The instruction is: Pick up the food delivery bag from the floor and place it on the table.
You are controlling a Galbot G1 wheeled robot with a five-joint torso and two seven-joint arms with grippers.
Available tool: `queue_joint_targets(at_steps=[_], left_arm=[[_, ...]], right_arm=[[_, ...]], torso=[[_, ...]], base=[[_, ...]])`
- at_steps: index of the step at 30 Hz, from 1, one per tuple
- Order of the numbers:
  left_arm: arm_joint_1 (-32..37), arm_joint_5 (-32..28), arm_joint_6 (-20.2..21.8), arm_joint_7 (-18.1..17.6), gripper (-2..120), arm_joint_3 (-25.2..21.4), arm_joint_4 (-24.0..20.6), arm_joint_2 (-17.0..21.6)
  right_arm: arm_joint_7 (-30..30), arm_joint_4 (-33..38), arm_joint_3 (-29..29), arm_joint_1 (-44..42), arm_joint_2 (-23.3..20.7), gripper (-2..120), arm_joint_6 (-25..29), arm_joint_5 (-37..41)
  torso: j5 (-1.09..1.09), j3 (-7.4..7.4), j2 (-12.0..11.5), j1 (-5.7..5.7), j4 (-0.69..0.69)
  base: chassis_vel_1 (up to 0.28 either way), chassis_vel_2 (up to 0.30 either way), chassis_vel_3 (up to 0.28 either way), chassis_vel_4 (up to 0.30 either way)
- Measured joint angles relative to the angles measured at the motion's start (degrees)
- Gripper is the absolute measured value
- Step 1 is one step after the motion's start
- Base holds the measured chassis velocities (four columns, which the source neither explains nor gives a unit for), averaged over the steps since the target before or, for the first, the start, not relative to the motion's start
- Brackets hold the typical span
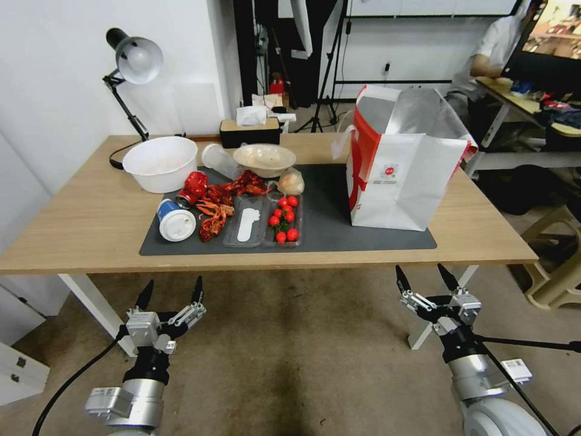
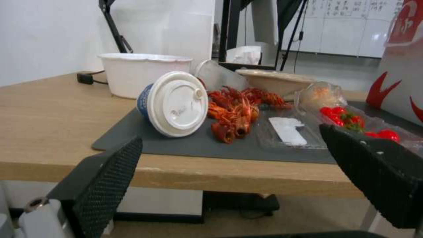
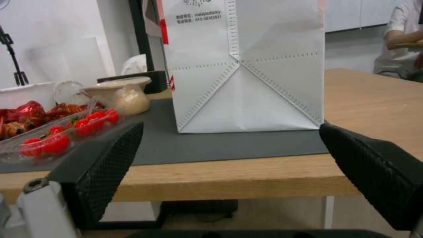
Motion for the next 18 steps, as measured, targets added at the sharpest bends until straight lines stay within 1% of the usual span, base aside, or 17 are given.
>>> queue_joint_targets(at_steps=[18], left_arm=[[0.0,0.0,0.0,0.0,100,0.0,0.0,0.0]], right_arm=[[0.0,0.1,0.0,0.0,0.0,100,0.0,0.1]], torso=[[0.00,0.00,0.0,0.00,0.00]], base=[[0.000,0.000,0.000,0.000]])
